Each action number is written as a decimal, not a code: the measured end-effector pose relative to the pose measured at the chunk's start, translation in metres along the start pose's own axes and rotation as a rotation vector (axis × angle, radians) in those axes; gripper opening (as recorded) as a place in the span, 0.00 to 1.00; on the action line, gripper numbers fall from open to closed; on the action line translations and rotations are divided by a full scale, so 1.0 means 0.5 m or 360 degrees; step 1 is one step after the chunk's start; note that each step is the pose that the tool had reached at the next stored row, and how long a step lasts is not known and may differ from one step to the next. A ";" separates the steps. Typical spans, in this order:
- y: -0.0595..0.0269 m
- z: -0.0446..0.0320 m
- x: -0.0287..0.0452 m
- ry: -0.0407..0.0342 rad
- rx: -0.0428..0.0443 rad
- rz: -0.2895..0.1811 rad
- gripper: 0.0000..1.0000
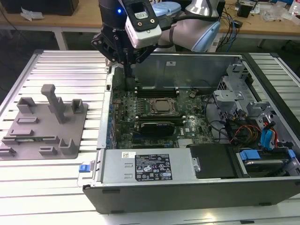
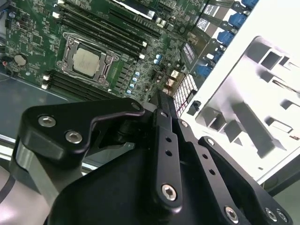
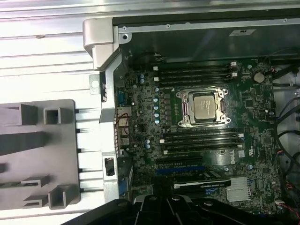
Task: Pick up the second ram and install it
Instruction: 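Reach for the second ram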
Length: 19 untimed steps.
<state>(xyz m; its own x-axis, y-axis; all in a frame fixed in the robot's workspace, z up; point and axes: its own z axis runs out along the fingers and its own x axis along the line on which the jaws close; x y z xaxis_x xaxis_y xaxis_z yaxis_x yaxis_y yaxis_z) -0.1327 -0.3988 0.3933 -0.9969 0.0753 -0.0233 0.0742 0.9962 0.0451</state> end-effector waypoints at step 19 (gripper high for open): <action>-0.003 -0.001 0.043 0.0000 0.0000 0.0000 0.08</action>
<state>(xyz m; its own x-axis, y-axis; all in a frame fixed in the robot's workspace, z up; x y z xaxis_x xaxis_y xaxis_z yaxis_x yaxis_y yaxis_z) -0.1541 -0.3989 0.3933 -0.9969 0.0752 -0.0233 0.0741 0.9962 0.0450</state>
